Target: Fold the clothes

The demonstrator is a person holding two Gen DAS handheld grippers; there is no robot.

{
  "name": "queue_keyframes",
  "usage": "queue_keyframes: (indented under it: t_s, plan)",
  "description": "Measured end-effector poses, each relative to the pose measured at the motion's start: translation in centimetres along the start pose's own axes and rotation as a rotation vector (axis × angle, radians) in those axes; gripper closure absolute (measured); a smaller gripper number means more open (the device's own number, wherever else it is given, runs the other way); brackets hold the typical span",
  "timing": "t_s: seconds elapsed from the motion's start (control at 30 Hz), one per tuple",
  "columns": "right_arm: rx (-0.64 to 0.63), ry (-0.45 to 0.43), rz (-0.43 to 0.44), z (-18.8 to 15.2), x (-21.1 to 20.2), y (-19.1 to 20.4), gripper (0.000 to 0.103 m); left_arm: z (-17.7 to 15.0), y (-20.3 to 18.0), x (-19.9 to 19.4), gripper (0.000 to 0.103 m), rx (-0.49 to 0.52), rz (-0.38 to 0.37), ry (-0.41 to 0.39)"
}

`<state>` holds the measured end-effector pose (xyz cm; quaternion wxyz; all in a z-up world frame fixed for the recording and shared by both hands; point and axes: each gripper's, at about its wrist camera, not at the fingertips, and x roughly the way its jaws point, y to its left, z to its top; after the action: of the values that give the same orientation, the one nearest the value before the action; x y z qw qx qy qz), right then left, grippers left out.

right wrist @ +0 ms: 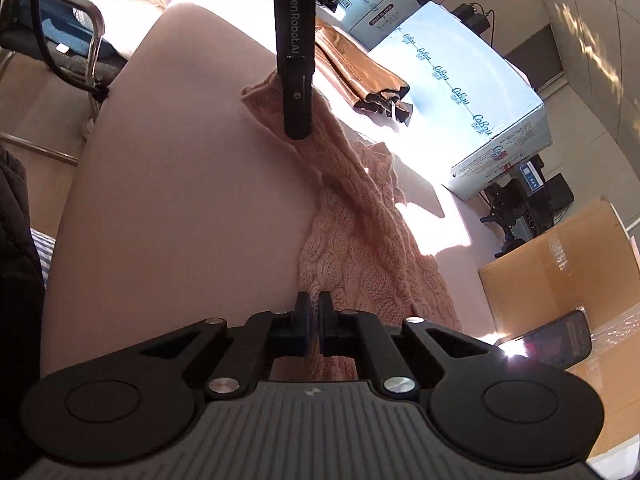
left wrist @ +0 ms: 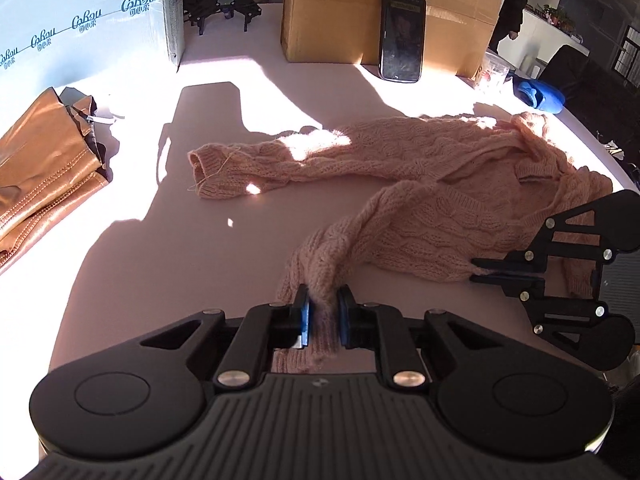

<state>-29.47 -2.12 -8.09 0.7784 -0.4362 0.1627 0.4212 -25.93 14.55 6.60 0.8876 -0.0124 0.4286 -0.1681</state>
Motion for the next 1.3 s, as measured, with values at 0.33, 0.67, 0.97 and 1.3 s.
queue_keyframes:
  t_s: [0.33,0.67,0.97,1.3]
  plan:
    - [0.189,-0.215,0.307,-2.6,-5.5,-7.3,0.099,4.2,5.7,0.5,0.091,-0.235,-0.146,0.124]
    - [0.018,-0.167,0.321,-2.0,-2.6,-3.1,0.05,4.4,5.5,2.6,0.012,0.032,0.219,0.001]
    - [0.309,-0.326,0.122,-4.2,-5.9,-6.0,0.046,2.3,1.9,-0.8,0.012,0.198,0.258,-0.123]
    - [0.859,-0.226,-0.35,-15.3,-15.3,-7.6,0.036,1.8,-8.5,3.4,0.012,0.423,-0.091,-0.236]
